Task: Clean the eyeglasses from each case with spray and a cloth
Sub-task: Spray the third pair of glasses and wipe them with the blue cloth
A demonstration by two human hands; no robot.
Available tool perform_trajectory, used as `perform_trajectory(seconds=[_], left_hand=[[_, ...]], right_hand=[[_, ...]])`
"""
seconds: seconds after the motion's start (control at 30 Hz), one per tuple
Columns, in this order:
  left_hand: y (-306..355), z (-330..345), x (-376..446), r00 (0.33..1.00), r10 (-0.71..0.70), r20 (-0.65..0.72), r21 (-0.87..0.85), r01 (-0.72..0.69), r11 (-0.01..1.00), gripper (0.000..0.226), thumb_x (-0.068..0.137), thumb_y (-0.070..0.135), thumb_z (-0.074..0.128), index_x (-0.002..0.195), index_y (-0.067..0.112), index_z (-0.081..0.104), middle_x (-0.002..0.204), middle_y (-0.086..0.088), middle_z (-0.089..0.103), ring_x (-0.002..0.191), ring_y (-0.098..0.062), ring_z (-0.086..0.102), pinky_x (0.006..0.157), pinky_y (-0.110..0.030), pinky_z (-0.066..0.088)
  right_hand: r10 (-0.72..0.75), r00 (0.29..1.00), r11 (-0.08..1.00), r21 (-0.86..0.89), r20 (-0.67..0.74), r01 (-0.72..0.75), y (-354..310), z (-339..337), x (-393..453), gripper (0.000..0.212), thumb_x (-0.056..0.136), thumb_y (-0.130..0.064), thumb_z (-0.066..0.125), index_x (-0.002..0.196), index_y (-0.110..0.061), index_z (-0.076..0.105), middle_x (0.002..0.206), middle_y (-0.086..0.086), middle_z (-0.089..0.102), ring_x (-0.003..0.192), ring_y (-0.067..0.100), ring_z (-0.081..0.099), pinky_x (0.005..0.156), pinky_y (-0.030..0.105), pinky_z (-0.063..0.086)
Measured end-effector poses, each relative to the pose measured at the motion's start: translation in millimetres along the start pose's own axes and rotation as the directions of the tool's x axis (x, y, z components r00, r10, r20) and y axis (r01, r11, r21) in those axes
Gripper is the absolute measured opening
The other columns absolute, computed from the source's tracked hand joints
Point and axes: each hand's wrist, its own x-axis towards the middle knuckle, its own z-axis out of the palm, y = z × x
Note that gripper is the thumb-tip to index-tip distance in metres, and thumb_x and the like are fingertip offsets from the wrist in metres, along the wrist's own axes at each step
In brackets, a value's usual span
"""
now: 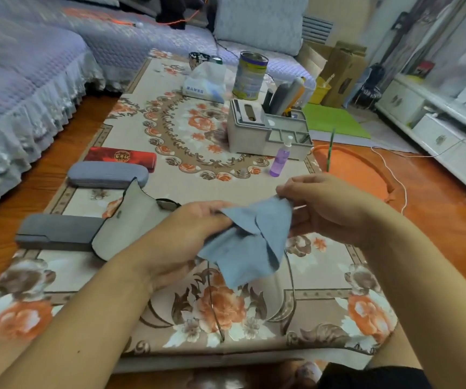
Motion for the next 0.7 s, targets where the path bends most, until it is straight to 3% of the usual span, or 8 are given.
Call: perform_trajectory(seconds=[0.07,0.13,0.17,0.23,0.33,0.5,0.6,0.7], left_hand=[[2.1,-2.1,2.5,0.99,-0.08,-0.113,-0.082,0.071,0.994,0.031,0.102,0.022,0.053,0.117,0.003,0.072,0.113,-0.015,0.075,0.094,-0.024,0.072,0.068,-0.026,0.056],[2.6,-6.0,3.3,0.985,-0.123,-0.124,-0.144,0.105,0.984,0.035,0.103,0.027,0.051,0.117,0.003,0.073,0.114,-0.013,0.075,0.102,-0.026,0.072,0.084,-0.033,0.058],[3.0,-6.8,2.8,0.984,-0.138,-0.11,-0.142,0.122,0.982,0.036,0.103,0.028,0.051,0.117,0.003,0.073,0.114,-0.013,0.075,0.104,-0.026,0.072,0.091,-0.035,0.056],[2.8,-6.5,2.0,0.981,-0.169,-0.095,-0.086,0.161,0.983,0.037,0.102,0.028,0.053,0.114,-0.001,0.073,0.111,-0.017,0.075,0.098,-0.026,0.073,0.091,-0.035,0.055],[1.7,-5.9,-0.8,0.977,-0.195,-0.086,-0.01,0.195,0.981,0.039,0.101,0.026,0.056,0.112,-0.009,0.07,0.109,-0.025,0.073,0.092,-0.029,0.07,0.088,-0.038,0.053],[5.3,-11.1,-8.3,0.971,-0.239,-0.013,-0.108,0.236,0.966,0.032,0.1,0.023,0.056,0.105,-0.003,0.075,0.101,-0.019,0.076,0.081,-0.022,0.074,0.066,-0.027,0.06],[11.5,-17.8,-10.5,0.972,-0.233,0.024,-0.328,0.228,0.917,0.04,0.093,0.036,0.06,0.103,0.001,0.077,0.106,-0.018,0.075,0.089,-0.028,0.074,0.08,-0.036,0.061],[5.4,-26.7,-5.0,0.984,-0.168,0.066,-0.54,0.177,0.823,0.053,0.095,0.044,0.06,0.127,0.002,0.067,0.128,-0.022,0.067,0.119,-0.037,0.065,0.108,-0.048,0.047]], right_hand=[[0.014,0.995,0.998,0.052,0.099,-0.019,11.4,-6.0,-2.2,0.003,0.098,-0.004,0.058,0.096,-0.002,0.058,0.089,0.021,0.057,0.079,0.031,0.062,0.064,0.033,0.06],[0.009,0.983,0.998,0.066,0.183,-0.021,26.5,-10.3,-4.5,0.015,0.089,0.007,0.061,0.103,-0.001,0.06,0.086,0.019,0.058,0.077,0.027,0.064,0.064,0.029,0.058],[-0.002,0.976,1.0,0.02,0.218,-0.003,33.7,-11.7,-4.9,0.025,0.087,0.009,0.063,0.11,-0.002,0.063,0.086,0.018,0.06,0.079,0.027,0.066,0.068,0.031,0.059],[-0.019,0.958,0.988,-0.141,0.286,0.062,44.7,-11.7,-5.3,0.034,0.088,0.006,0.066,0.12,-0.007,0.067,0.095,0.021,0.067,0.091,0.031,0.066,0.086,0.038,0.058],[-0.019,0.919,0.972,-0.21,0.394,0.11,54.1,-2.4,-5.4,0.03,0.088,-0.006,0.07,0.117,-0.002,0.067,0.119,0.025,0.068,0.114,0.039,0.063,0.106,0.045,0.048],[-0.076,0.97,0.987,0.153,0.23,0.041,64.2,13.9,-2.7,0.021,0.086,-0.016,0.069,0.098,0.001,0.063,0.097,0.018,0.065,0.096,0.03,0.061,0.101,0.044,0.054],[-0.098,0.977,0.941,0.339,0.189,0.029,65.3,22.8,-9.7,0.016,0.093,-0.016,0.066,0.099,-0.001,0.065,0.086,0.01,0.069,0.079,0.02,0.067,0.096,0.044,0.053],[-0.034,0.999,0.9,0.437,0.04,0.013,68.2,31.0,-11.7,0.024,0.1,-0.022,0.056,0.098,-0.002,0.07,0.075,0.004,0.065,0.071,0.019,0.064,0.071,0.031,0.058]])
